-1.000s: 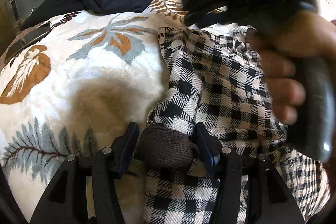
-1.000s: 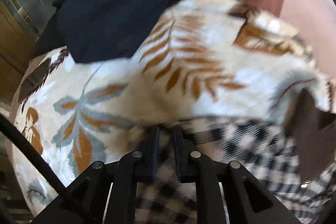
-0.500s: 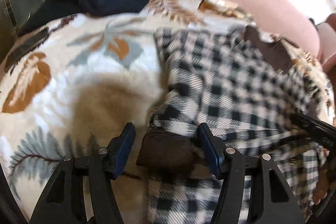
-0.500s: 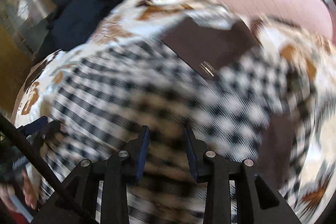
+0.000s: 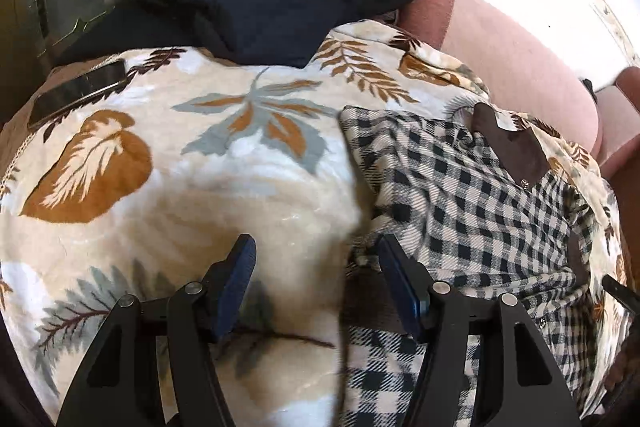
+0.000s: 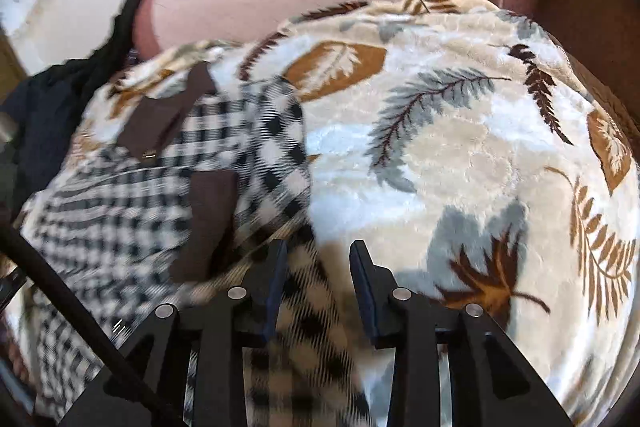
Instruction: Fold large clothes
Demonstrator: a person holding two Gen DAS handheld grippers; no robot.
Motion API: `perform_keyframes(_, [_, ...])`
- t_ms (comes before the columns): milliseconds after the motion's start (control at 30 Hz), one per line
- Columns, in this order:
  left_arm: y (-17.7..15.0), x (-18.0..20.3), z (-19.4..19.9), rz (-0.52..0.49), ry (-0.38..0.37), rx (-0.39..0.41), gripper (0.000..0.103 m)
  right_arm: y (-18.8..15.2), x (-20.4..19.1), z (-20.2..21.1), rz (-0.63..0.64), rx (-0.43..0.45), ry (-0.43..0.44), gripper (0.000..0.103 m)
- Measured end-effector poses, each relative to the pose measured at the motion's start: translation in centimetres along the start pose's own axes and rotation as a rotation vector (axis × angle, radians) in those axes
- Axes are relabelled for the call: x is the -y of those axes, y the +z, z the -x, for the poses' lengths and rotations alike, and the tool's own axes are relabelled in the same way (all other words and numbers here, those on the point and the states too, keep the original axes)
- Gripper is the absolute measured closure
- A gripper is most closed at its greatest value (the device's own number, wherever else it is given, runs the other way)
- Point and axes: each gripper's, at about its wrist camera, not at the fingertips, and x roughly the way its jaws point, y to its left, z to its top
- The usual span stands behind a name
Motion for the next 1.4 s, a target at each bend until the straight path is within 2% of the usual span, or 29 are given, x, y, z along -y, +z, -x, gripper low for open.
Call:
perform_keyframes(133, [-1.4, 0.7, -1.1, -0.033, -0.012, -0.068, 0.040, -0.8, -1.4, 1.5, 0.046, 0.044, 0.028, 0.066])
perform_keyframes(267, [-3.7, 1.5, -0.6, -0.082, 0.013, -0.087, 0.040, -2.3, -2.1, -0.6, 0.024, -0.016, 0.076, 0.066])
perform_keyframes(367, [-5.5, 0.8, 0.7, -0.073, -0.019, -0.106, 0.040, -3.9, -0.3, -2.8, -0.049, -0.102, 0.045, 0.066])
perform_keyframes(400, [-6.2, 0.4, 1.3, -0.065, -0.032, -0.106, 0.040, -4.5, 0.6, -2.3, -0.068, -0.082, 0.040, 0.066])
perform_keyframes(467, [-7.2, -0.3, 2.5, -0.046, -0.058, -0.109, 0.040, -5.5, 2.1, -1.3, -0.084, -0.100, -0.017, 0.059])
perform_keyframes(567, [-8.3, -1.6, 4.3, 0.008, -0.117, -0.100, 0.040, -6.8, 4.0, 0.8, -0.093, -0.097, -0.054, 0.058])
perform_keyframes(667, [-9.1, -2.9, 5.4, 0.055, -0.152, -0.080, 0.040, -8.4, 6.5, 3.4, -0.117, -0.057, -0.051, 0.052])
perform_keyframes(767, [-9.7, -3.3, 5.4, 0.080, -0.192, -0.101, 0.040, -10.2, 8.9, 4.4, -0.194, -0.062, 0.052, 0.052])
perform_keyframes(867, [-10.8, -2.5, 5.7, 0.053, -0.228, -0.123, 0.040, -11.4, 9.9, 4.6, -0.262, -0.083, 0.179, 0.051])
perform_keyframes(967, [-12.4, -1.6, 6.3, 0.033, -0.270, -0.139, 0.040, -12.9, 9.0, 4.4, -0.304, -0.136, 0.360, 0.051])
perform_keyframes(1000, [-13.1, -1.3, 6.6, 0.025, -0.280, -0.140, 0.040, -13.5, 8.6, 4.4, -0.306, -0.149, 0.396, 0.051])
perform_keyframes(1133, [-15.7, -0.5, 7.8, -0.003, -0.313, -0.145, 0.041, -16.0, 7.3, 5.1, -0.320, -0.173, 0.479, 0.051])
perform_keyframes(1267, [-18.1, -0.8, 9.0, 0.005, -0.356, -0.146, 0.041, -19.2, 7.7, 5.0, -0.457, -0.219, 0.613, 0.051])
perform_keyframes(1400, [-19.8, -1.5, 9.5, 0.033, -0.390, -0.167, 0.041, -21.6, 8.7, 5.4, -0.546, -0.247, 0.687, 0.051])
